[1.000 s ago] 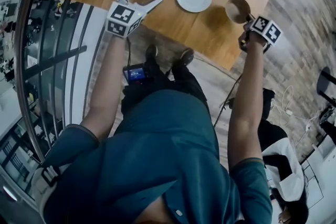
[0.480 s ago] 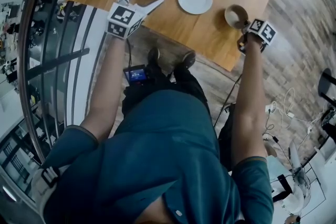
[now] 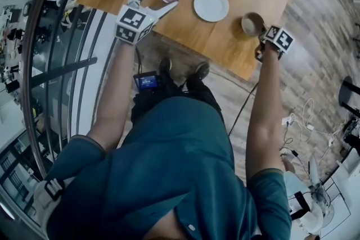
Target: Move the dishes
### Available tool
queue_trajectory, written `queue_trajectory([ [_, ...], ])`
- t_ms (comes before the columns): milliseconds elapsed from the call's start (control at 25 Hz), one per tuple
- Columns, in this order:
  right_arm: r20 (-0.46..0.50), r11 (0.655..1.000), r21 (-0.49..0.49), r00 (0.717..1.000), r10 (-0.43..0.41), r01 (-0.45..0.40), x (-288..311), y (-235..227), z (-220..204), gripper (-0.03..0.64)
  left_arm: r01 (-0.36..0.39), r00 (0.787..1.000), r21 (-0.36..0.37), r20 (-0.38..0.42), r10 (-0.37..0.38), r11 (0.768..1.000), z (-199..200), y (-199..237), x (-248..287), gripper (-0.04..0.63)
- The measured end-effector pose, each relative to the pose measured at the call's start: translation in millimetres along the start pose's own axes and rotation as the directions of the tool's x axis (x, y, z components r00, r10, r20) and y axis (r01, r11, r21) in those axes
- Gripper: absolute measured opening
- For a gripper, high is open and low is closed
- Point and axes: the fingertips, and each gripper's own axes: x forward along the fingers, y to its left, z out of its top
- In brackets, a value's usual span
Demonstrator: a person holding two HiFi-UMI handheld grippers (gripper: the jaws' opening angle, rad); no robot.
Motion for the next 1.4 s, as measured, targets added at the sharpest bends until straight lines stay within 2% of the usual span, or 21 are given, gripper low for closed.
queue_trajectory([
  [160,0.136,0.998,-0.053,0.99,-0.022,0.03,-33,12,30,0.115,0.012,1.0,0.002,0.025,-0.012,1.0,18,3,-8,0.402],
  [280,0.253,0.997,-0.082,0.967,0.031,-0.01,-67,40,57,0.114,0.025,0.998,-0.002,0.051,-0.025,1.0,31,4,-13,0.4],
  [360,0.335,0.993,-0.108,0.938,0.089,-0.056,-93,66,75,0.114,0.039,0.997,0.001,0.067,-0.039,0.999,40,5,-16,0.397],
  [480,0.449,0.974,-0.179,0.87,0.204,-0.136,-137,111,101,0.114,0.061,0.994,0.011,0.089,-0.062,0.998,54,5,-23,0.394],
  [640,0.55,0.929,-0.295,0.756,0.355,-0.222,-198,168,121,0.113,0.1,0.988,0.023,0.114,-0.102,0.995,76,2,-34,0.382],
  [880,0.593,0.819,-0.494,0.577,0.562,-0.291,-287,251,116,0.112,0.124,0.975,0.043,0.18,-0.13,0.991,115,4,-58,0.38],
  [960,0.588,0.784,-0.552,0.534,0.607,-0.284,-311,273,108,0.108,0.129,0.968,0.049,0.209,-0.137,0.99,126,4,-66,0.377],
  [1040,0.573,0.759,-0.592,0.52,0.633,-0.271,-328,291,100,0.106,0.132,0.962,0.063,0.233,-0.143,0.989,136,3,-75,0.376],
  [1160,0.555,0.734,-0.63,0.514,0.654,-0.253,-345,312,88,0.103,0.136,0.953,0.084,0.26,-0.153,0.987,146,2,-87,0.376],
  [1400,0.567,0.738,-0.639,0.517,0.641,-0.216,-363,325,74,0.097,0.153,0.942,0.108,0.285,-0.178,0.982,152,-1,-104,0.374],
])
